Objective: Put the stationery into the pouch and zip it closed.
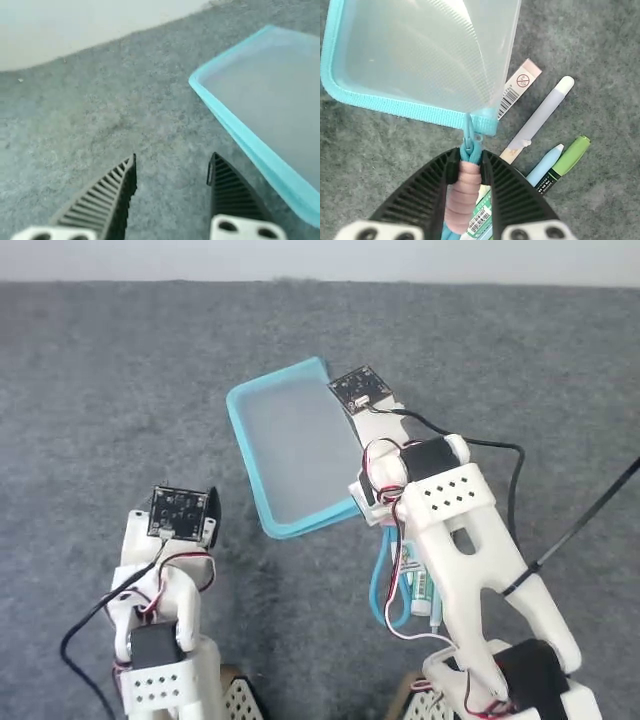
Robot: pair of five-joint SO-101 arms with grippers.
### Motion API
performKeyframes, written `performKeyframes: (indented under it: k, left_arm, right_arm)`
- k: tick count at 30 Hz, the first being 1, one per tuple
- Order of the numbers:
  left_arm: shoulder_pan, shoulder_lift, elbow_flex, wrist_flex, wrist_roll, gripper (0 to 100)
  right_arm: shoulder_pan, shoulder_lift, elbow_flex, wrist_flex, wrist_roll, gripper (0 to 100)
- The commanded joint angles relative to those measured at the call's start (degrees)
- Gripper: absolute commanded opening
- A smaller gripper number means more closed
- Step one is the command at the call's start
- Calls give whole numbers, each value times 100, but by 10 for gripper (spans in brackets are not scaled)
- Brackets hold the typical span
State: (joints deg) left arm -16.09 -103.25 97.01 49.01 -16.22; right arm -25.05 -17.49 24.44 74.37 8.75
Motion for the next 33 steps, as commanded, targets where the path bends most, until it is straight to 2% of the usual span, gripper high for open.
performKeyframes:
  k: [1, 9, 14, 18, 28, 33]
  left_arm:
    - [9, -97, -84, 123, 114, 218]
    - [0, -88, -136, 413, 105, 218]
    - [53, -79, -875, 1099, 185, 218]
    - [53, -70, -1367, 1442, 519, 218]
    - [185, -26, -1912, 1512, 527, 218]
    - [475, 1327, -2949, 1521, 844, 218]
  right_arm:
    - [-4, -365, -26, -13, 70, 9]
    - [-13, -374, -26, -4, 70, 8]
    - [40, -426, -105, 180, 79, 8]
    - [312, -426, -712, 708, 475, 8]
    - [488, -374, -2321, 1675, 844, 8]
    - [462, -426, -2884, 2070, 897, 8]
